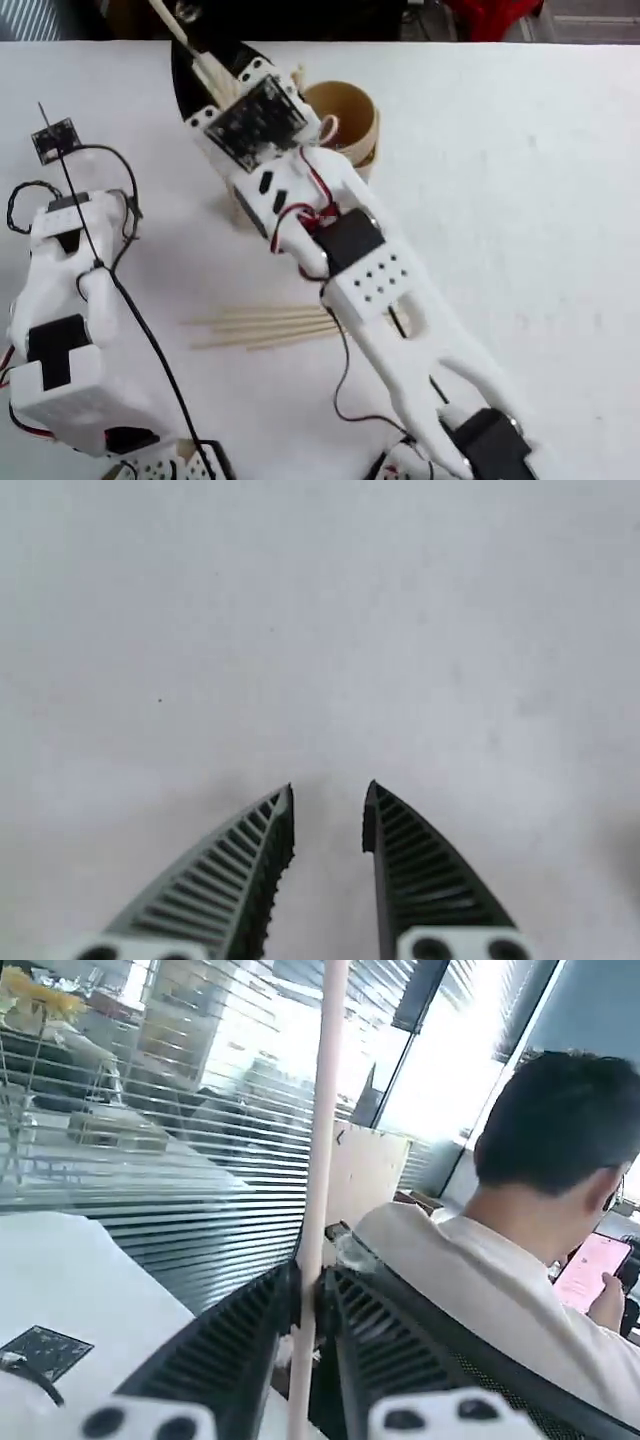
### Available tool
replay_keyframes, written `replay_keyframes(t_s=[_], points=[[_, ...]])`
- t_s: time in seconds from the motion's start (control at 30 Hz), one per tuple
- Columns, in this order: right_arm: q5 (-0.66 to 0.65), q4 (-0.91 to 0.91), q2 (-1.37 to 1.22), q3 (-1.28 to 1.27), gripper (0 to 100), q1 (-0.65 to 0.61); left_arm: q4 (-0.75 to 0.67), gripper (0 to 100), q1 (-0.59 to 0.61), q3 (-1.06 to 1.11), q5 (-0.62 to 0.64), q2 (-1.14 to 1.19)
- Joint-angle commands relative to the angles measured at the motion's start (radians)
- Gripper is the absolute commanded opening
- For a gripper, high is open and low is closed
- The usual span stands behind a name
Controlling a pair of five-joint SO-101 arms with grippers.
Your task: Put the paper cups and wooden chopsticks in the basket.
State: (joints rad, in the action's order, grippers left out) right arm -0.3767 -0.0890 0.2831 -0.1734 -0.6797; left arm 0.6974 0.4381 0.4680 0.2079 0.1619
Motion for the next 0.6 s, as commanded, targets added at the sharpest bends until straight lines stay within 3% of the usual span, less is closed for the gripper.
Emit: replay_keyframes(t_s=[0.0, 0.23, 0.43, 0.57], points=[[0.011, 0.07, -0.039, 0.052, 1.8, 0.051, -0.011, 13, -0.008, -0.041, 0.009, -0.008], [0.009, 0.213, -0.027, -0.141, 1.9, 0.074, -0.011, 13, -0.008, -0.041, 0.009, -0.008], [0.009, 0.154, 0.015, -0.155, 11.8, 0.074, -0.011, 13, -0.008, -0.04, 0.009, -0.008], [0.005, 0.084, 0.064, -0.155, 9.5, 0.073, -0.011, 13, -0.008, -0.04, 0.009, -0.008]])
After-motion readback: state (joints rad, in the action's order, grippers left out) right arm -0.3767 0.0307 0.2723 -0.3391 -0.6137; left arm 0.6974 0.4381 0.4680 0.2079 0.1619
